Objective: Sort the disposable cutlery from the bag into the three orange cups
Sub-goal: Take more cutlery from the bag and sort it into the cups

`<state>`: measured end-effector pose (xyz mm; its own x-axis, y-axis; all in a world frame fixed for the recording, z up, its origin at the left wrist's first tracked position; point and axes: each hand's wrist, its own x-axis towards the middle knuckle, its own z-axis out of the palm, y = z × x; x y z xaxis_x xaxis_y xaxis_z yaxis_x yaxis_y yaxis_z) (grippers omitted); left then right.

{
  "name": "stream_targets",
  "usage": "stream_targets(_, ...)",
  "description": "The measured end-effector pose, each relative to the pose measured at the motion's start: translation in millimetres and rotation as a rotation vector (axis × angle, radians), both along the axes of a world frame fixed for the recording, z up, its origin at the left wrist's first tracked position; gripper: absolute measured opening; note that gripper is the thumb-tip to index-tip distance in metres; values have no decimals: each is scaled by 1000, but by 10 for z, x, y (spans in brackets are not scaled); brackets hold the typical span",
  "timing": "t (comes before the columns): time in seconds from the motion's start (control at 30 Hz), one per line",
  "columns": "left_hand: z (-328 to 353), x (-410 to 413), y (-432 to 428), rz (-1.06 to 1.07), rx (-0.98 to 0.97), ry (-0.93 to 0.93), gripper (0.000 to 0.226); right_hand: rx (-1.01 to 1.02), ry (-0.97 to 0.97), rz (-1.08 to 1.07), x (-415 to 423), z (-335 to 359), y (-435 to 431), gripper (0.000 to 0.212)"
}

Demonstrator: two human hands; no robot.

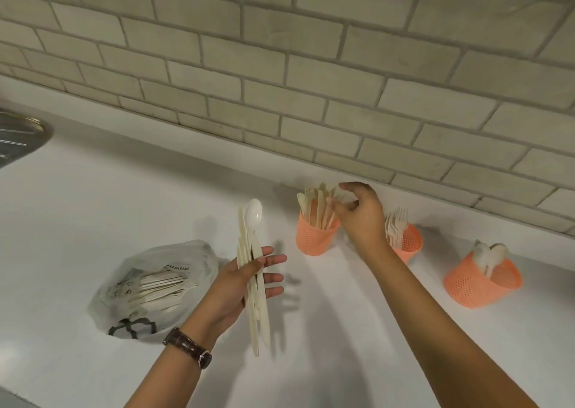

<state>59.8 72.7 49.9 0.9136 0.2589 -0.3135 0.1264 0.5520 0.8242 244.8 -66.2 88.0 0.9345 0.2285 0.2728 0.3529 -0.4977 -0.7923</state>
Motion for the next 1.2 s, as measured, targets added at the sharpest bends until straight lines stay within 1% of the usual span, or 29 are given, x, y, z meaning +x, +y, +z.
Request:
stream_targets(0.03,10,15,-18,-10,8,2,20,8,-21,36,-122,38,-22,20)
stream_targets(0.07,22,33,-44,-24,16,4,21,20,17,94,-270,64,-40,11)
stream_targets(0.1,35,48,-74,-43,25,4,21,27,104,173,-423,82,-56,5)
stream_targets(0.17,60,75,-142,-89,55,0,21,38,304,307,-667,75,-67,11)
stream_targets(0.2,69,85,-178,-116,77,-3,21,36,362,341,-732,34,-70,10)
stream_targets(0.27,79,101,-240,-169,131,-15,21,35,418,355,-797,-34,-76,9)
stream_targets(0.37,89,111,-296,-201,183,-27,20,73,475,321,-797,-70,-98,8)
stream_targets(0.47,97,98,-289,-210,186,-30,16,82,490,343,-764,-40,-108,9)
stream_targets(0.57,89,82,-259,-219,213,-19,17,47,528,375,-746,5,-82,11)
stream_targets(0.7,90,68,-242,-210,219,-23,21,37,675,450,-707,55,-30,7)
stream_targets(0.77,74,61,-208,-190,189,-11,27,80,726,451,-598,143,-47,6)
stream_targets(0.83,43,42,-157,-163,134,-3,29,236,713,336,-420,286,-76,6)
stream_targets(0.87,28,26,-132,-144,119,6,27,331,649,241,-312,370,-96,6)
stream_targets(0.93,3,-16,-103,-114,106,39,24,456,418,45,-79,502,-116,10)
stream_targets(1.0,-1,-51,-102,-105,55,61,26,481,212,-45,121,545,-90,21)
stream_targets(1.03,-3,-64,-106,-107,9,64,30,458,158,-56,195,503,-48,25)
stream_targets(1.07,-6,-72,-107,-111,-45,59,35,393,134,-63,251,420,5,26)
stream_targets(1.1,-11,-77,-103,-121,-92,48,38,317,133,-71,296,297,60,24)
stream_targets(1.17,-14,-83,-89,-155,-153,23,41,118,182,-89,325,29,122,12)
stream_targets(1.2,-5,-90,-80,-174,-165,13,42,21,205,-105,301,-74,130,19)
